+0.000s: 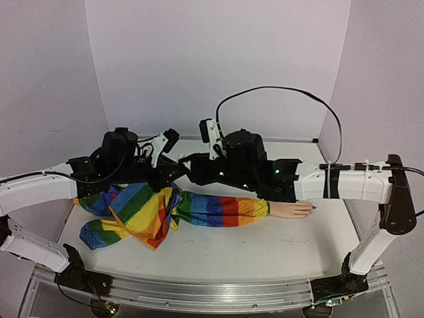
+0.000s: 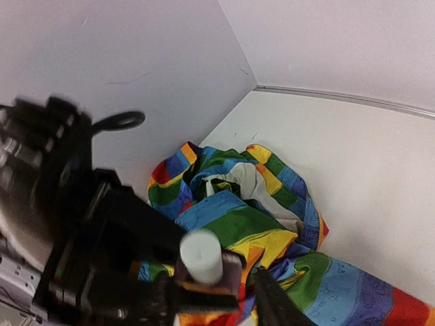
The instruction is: Paint the nails
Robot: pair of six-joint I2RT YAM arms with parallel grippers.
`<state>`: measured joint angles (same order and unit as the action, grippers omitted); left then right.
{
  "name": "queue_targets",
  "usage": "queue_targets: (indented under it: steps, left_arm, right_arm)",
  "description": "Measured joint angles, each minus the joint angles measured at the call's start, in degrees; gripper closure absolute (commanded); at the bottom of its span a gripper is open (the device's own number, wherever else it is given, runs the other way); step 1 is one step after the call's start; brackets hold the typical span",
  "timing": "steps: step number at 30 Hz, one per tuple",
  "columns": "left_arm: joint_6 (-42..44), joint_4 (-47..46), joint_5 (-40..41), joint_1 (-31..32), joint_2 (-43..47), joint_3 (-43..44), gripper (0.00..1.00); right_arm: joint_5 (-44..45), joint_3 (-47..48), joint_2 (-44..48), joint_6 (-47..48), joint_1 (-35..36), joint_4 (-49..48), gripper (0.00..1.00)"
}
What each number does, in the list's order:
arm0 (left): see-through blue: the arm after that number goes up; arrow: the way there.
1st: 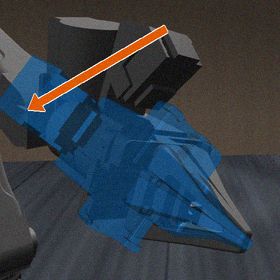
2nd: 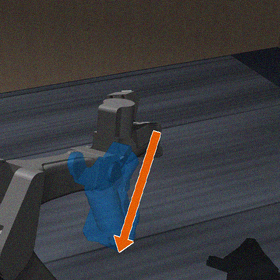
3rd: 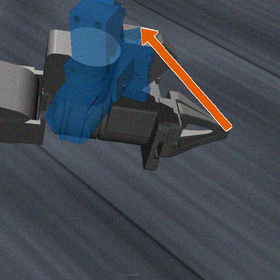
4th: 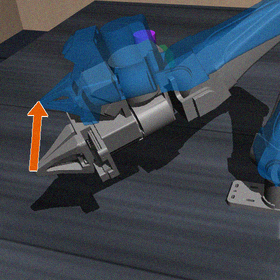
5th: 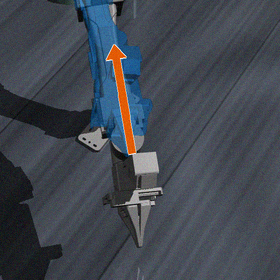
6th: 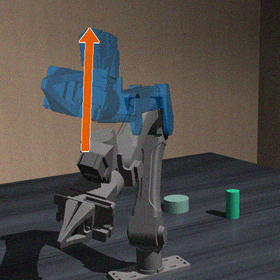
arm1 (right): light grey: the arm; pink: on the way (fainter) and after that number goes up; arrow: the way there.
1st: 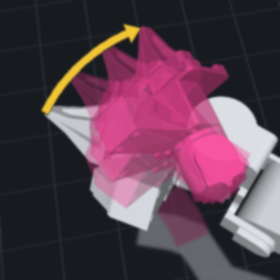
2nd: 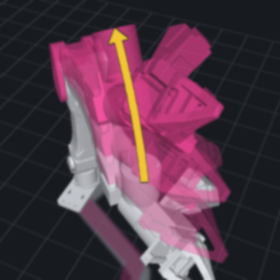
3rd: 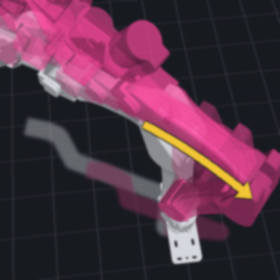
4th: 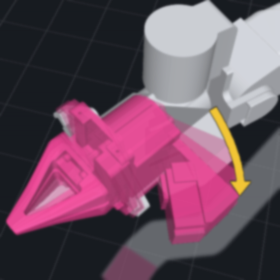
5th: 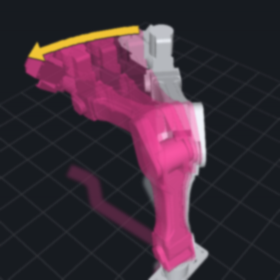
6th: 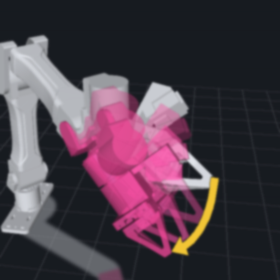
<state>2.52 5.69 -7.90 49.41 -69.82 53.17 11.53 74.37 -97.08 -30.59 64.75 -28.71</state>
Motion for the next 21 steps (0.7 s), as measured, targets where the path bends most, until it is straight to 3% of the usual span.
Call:
queue_targets:
  steps: [3, 6, 12, 14, 16, 21]
  left_arm:
    - [-0.9, -0.8, 0.1, -2.2, 0.0, -0.1, 1.0]
    - [-1.1, -1.9, -3.4, -3.4, 0.1, -0.6, 1.0]
    - [-1.4, -2.5, -25.7, -3.5, 0.5, -1.5, 1.0]
    - [-2.5, -2.8, -33.8, -3.4, -0.3, -0.9, 1.0]
    - [-3.2, -3.0, -40.0, -3.3, -2.0, 0.1, 1.0]
    - [-4.9, -3.2, -48.8, -3.3, -5.8, 1.6, 1.0]
  right_arm:
    - [-7.3, -4.5, 4.6, 2.4, -3.5, 1.2, 0.33]
    - [-16.5, -7.8, 9.2, 3.8, -9.5, 1.3, 0.26]
    - [-34.2, -12.3, 14.1, 6.6, -17.2, -2.2, 0.24]
    - [-41.3, -13.7, 14.2, 6.8, -16.9, -4.9, 0.27]
    - [-47.8, -15.0, 13.9, 6.4, -16.5, -8.1, 0.38]
    - [-58.0, -15.8, 12.2, 4.2, -15.8, -16.4, 0.5]
